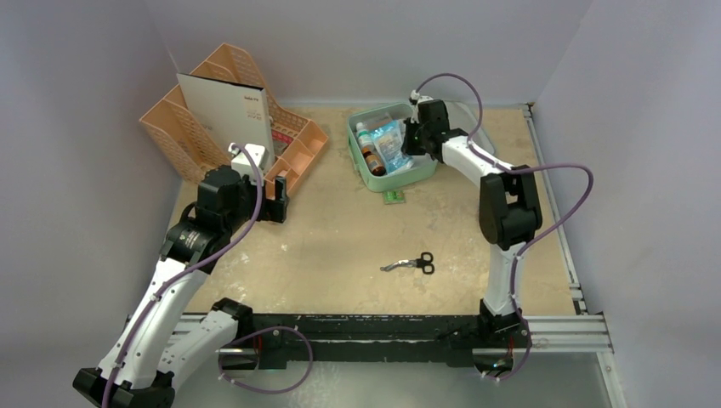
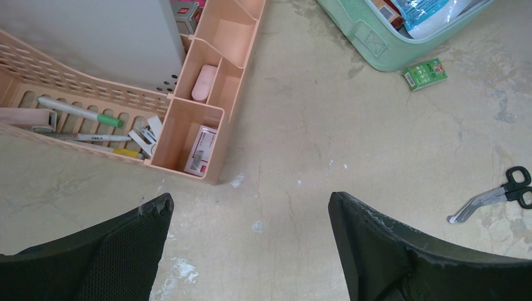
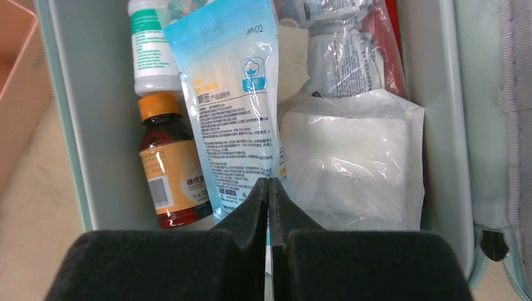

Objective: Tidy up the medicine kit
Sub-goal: Place the medical item at the medicine box.

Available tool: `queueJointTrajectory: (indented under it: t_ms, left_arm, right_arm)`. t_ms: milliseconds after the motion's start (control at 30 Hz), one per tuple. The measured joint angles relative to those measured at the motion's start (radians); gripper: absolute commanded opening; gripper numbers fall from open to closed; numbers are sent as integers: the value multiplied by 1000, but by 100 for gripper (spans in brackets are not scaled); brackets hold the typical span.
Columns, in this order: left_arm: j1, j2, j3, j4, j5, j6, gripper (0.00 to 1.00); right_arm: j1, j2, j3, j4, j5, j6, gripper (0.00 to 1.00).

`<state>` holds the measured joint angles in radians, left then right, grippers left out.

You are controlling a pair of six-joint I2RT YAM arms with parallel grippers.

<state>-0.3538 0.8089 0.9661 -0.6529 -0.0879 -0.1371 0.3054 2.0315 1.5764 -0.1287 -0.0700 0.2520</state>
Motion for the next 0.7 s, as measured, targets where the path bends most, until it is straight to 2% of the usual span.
queueJointTrajectory:
  t_ms: [233, 500, 700]
  left_arm:
    - [0, 3, 0, 0, 4, 0, 93]
    - [0, 3, 0, 0, 6, 0, 93]
    - [0, 3, 0, 0, 8, 0, 93]
  right_arm:
    - [0, 28, 1, 0, 0, 23, 1]
    - [-5, 20, 1, -8, 1, 37, 32]
    - [-5, -83, -16, -55, 6, 2, 39]
